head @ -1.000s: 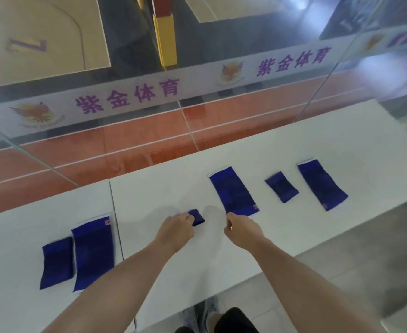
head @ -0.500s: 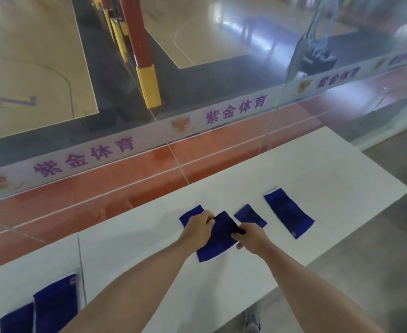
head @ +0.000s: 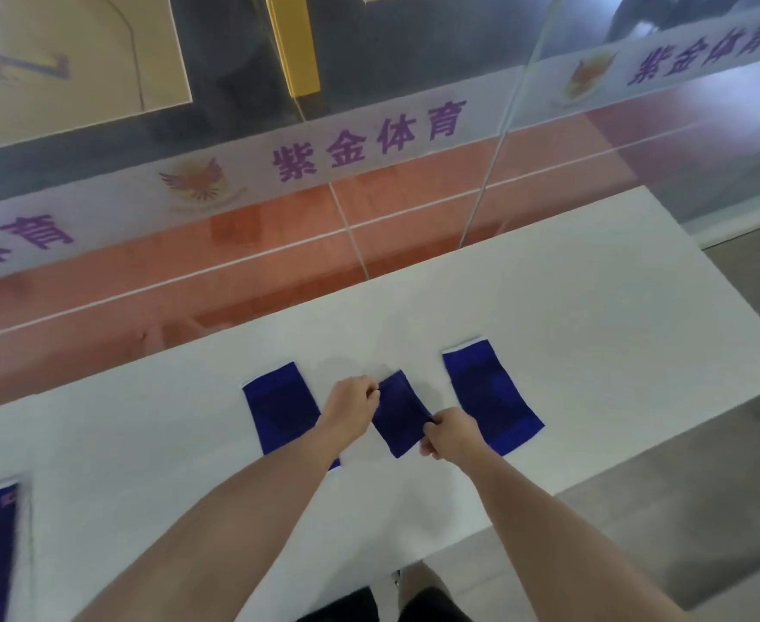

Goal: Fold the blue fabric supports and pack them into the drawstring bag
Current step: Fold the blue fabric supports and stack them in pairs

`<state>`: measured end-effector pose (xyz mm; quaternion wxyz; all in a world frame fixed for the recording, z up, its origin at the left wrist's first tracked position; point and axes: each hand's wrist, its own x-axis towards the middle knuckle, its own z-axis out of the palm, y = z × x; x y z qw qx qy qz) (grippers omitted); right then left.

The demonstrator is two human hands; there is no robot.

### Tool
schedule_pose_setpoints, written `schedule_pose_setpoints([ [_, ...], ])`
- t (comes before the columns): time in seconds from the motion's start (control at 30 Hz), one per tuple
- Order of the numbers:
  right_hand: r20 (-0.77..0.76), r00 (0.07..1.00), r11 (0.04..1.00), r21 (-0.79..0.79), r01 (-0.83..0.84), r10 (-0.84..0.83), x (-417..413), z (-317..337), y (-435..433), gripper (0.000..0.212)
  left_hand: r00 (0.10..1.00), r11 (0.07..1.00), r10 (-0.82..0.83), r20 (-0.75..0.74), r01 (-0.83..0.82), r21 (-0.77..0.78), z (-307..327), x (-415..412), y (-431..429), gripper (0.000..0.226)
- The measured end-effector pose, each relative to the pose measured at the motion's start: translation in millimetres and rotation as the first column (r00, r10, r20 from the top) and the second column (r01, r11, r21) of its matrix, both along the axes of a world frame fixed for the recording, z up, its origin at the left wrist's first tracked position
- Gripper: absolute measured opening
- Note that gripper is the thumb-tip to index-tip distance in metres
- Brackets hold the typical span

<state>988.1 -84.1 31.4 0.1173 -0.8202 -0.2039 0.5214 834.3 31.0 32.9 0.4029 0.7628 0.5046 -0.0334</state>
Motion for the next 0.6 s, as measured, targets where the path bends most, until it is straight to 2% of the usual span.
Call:
schedule_pose_setpoints([
  [0.3,0.002,1.0,0.996,-0.087,-0.029,0.029,25,-72,4,0.024,0.998,0.997,0.059,-0.002,-0.059,0.048,-33,21,5,0.019],
  [0.5,0.069,0.998,0.996,-0.084,0.01,-0.004,15,-43,7,0.029,0.993,0.992,0.112,0.021,-0.113,0.052,-56,14,0,0.016],
  [0.6,0.144,0.989,0.999,-0.038,0.016,-0.01,10,-32,2,0.028,0.995,0.993,-0.043,-0.094,0.054,0.108,-63,7,-3,0.036],
])
